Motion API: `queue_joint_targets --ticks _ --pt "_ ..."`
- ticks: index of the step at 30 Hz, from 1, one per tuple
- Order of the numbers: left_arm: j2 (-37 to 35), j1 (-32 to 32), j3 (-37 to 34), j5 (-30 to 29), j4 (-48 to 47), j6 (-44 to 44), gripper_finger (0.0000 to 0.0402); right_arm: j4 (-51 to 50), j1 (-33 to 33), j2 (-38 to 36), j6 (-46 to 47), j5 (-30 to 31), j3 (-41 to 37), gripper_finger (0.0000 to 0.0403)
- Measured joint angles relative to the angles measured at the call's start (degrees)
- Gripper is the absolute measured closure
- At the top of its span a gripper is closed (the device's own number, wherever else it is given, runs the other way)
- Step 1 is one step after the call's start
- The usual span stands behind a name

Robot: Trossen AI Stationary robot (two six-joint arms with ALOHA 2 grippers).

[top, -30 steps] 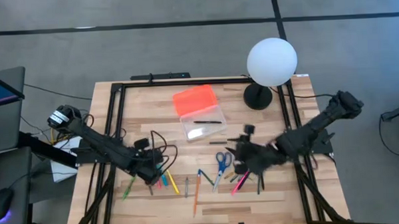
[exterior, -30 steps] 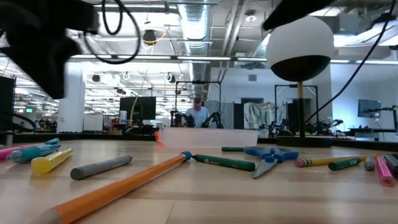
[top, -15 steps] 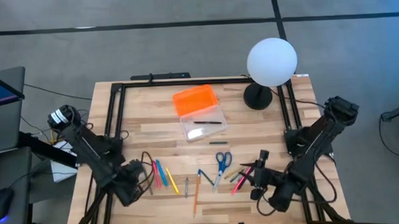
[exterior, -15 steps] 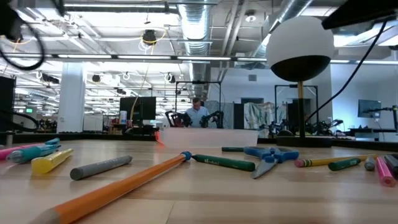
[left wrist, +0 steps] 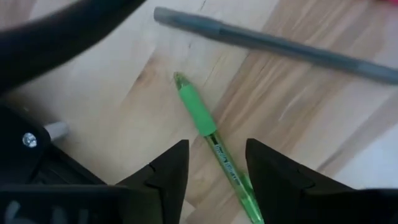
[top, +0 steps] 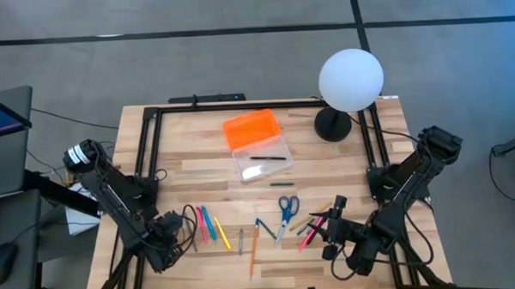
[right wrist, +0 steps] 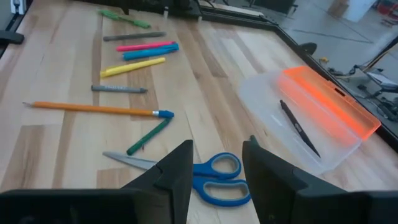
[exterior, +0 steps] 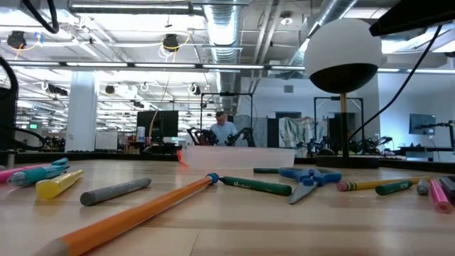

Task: Pick & place school supplies into a supply box
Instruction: Put the green pen into the supply box

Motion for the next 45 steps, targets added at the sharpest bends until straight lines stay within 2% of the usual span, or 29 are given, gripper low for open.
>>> queue_joint_targets --ticks 8,22,27,33,40,45 --pt "4.0 0.2 0.0 5.0 0.0 -0.6 0.0234 0.2 0.0 0.0 0.0 0.0 0.0 0.0269" --pt "5.1 0.3 -1.7 5.7 5.6 -0.9 0.0239 0.5 0.0 0.0 0.1 -1.1 0.0 0.0269" --pt "3.9 0.3 -6.8 7.1 13.7 -2.4 0.0259 0.9 0.0 0.0 0.1 -1.4 0.0 0.0269" --pt "3.2 0.3 -6.4 5.9 13.9 0.3 0.0286 1.0 0.0 0.0 0.0 -1.4 0.1 0.0269" --pt "2.9 0.3 -6.3 4.8 13.6 2.1 0.0344 1.0 0.0 0.0 0.0 -1.4 0.1 0.0269" --pt "2.9 0.9 -6.3 3.7 13.5 6.9 0.0375 0.9 0.0 0.0 0.0 -1.4 0.1 0.0268"
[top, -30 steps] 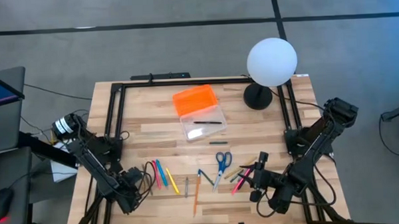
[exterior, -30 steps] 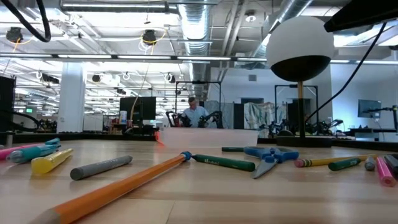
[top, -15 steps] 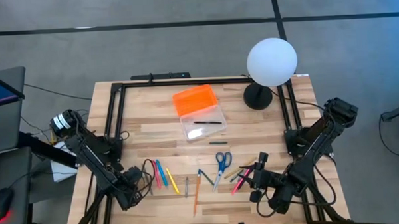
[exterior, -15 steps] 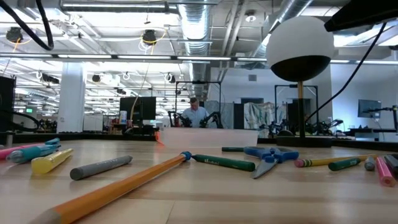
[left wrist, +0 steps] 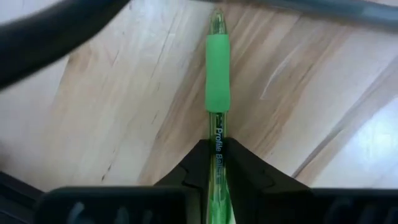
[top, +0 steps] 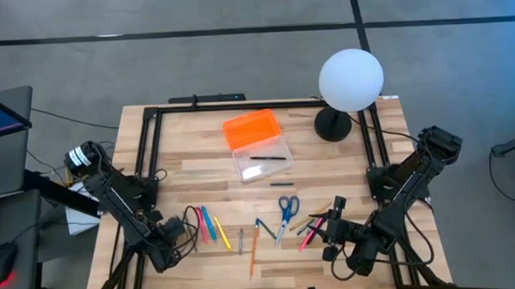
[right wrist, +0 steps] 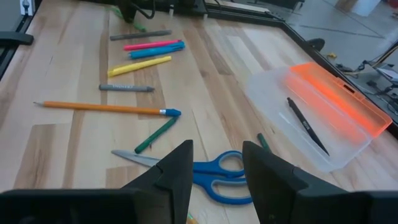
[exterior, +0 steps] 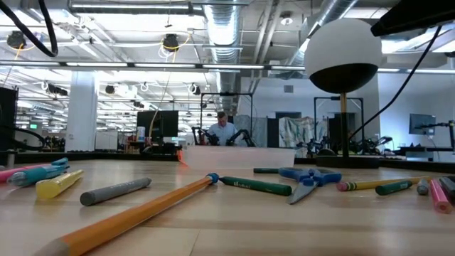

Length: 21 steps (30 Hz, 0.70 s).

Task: Pick & place school supplies into a supply box
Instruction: Put the green pen into the supply box

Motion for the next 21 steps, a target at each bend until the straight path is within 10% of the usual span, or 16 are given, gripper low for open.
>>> queue_joint_targets --ticks 21 --pt "0.4 3.5 6.3 -8.7 -10.7 13.2 0.0384 -0.1 0.0 0.0 0.0 0.0 0.0 0.0269"
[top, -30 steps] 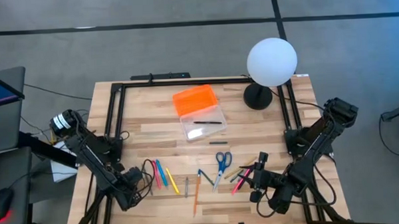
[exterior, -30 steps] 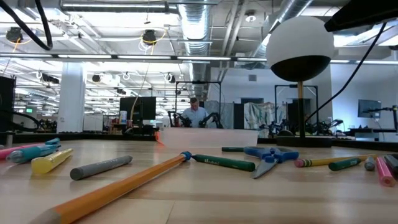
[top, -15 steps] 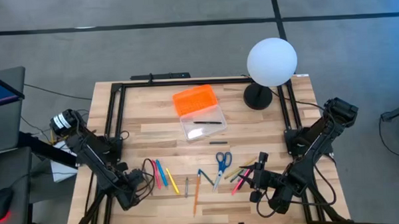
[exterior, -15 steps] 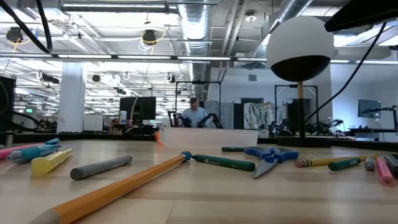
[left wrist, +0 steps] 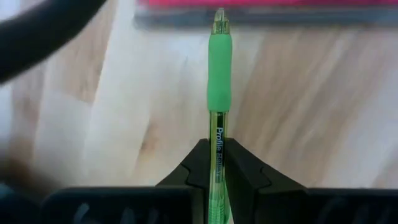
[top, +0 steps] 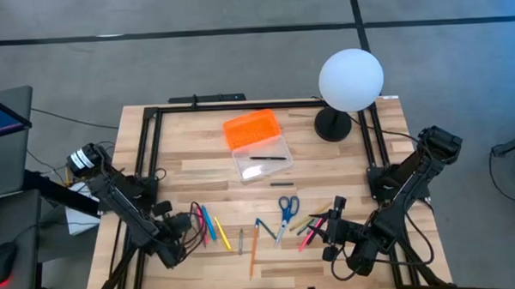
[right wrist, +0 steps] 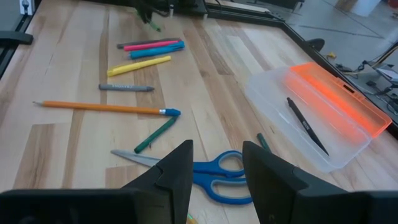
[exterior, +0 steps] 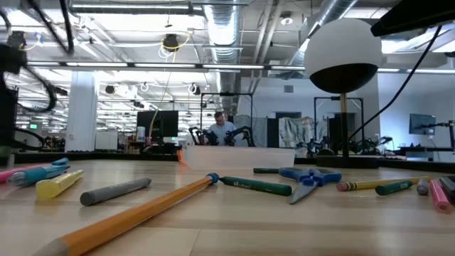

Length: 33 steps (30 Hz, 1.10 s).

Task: Pick & place school supplies into a supply box
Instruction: Put the green pen into the supply box

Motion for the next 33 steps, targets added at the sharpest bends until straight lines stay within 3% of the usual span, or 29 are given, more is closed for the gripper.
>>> queue_joint_targets --ticks 6,10,15,19,26,33 --pt "-0.1 1.4 4.8 -4.3 -2.5 6.1 0.0384 0.0 0.0 0.0 0.0 0.0 0.0 0.0269" --pt "-0.1 4.3 7.6 -12.0 -2.5 14.6 0.0385 0.0 -0.1 0.0 -0.3 0.0 0.0 0.0269" --pt "-0.2 12.7 8.2 -23.4 1.5 28.3 0.0381 0.0 -1.0 0.0 -0.5 0.0 0.0 0.0269" --pt "-0.2 21.5 8.2 -28.2 12.2 43.5 0.038 0.0 -1.9 0.0 -0.5 -0.1 0.0 0.0269" --pt "-0.3 37.0 8.3 -25.3 31.1 65.9 0.0379 0.0 -3.0 0.0 -0.5 -0.1 0.0 0.0269" --pt "-0.3 50.5 8.3 -10.1 46.8 78.0 0.0378 -0.3 -4.5 0.0 -0.5 -0.1 0.0 0.0269"
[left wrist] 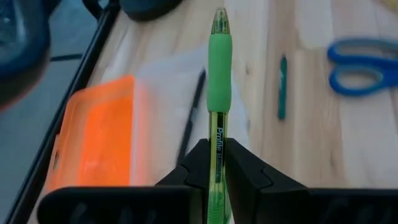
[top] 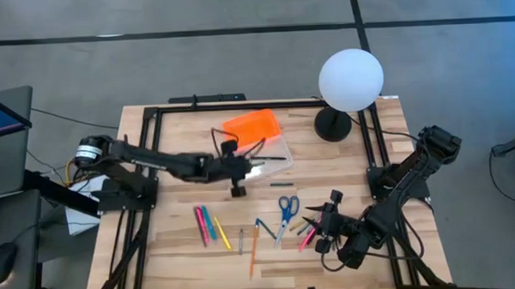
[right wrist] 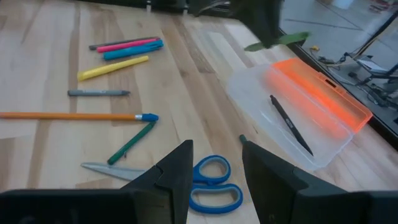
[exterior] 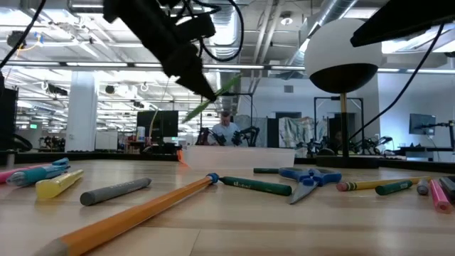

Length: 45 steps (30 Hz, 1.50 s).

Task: Pick & place school supplies into a supply box
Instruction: Put the green pen into the supply box, then put the right black pen into the supply box

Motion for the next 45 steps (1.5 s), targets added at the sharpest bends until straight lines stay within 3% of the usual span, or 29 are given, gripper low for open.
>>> queue_joint_targets --ticks 9,17,29,40,45 --pt "0.0 9.6 -0.9 10.9 2.3 0.3 0.0378 -3.1 -2.4 0.0 0.0 0.0 0.0 0.0269" --pt "1.7 11.2 -4.3 14.1 11.6 0.6 0.0378 -4.5 -5.6 0.0 0.0 0.0 0.0 0.0269" --pt "12.1 12.0 0.1 14.1 10.7 3.2 0.0374 -4.6 -6.0 0.0 2.2 -0.2 -0.8 0.0269" --pt "12.2 12.0 1.5 13.9 9.4 4.4 0.0255 -4.7 -6.5 0.4 2.5 -2.1 -0.8 0.0269" --pt "12.2 11.2 4.9 14.4 0.8 4.4 0.0232 -7.8 -8.4 4.0 2.0 -3.7 -0.7 0.0269"
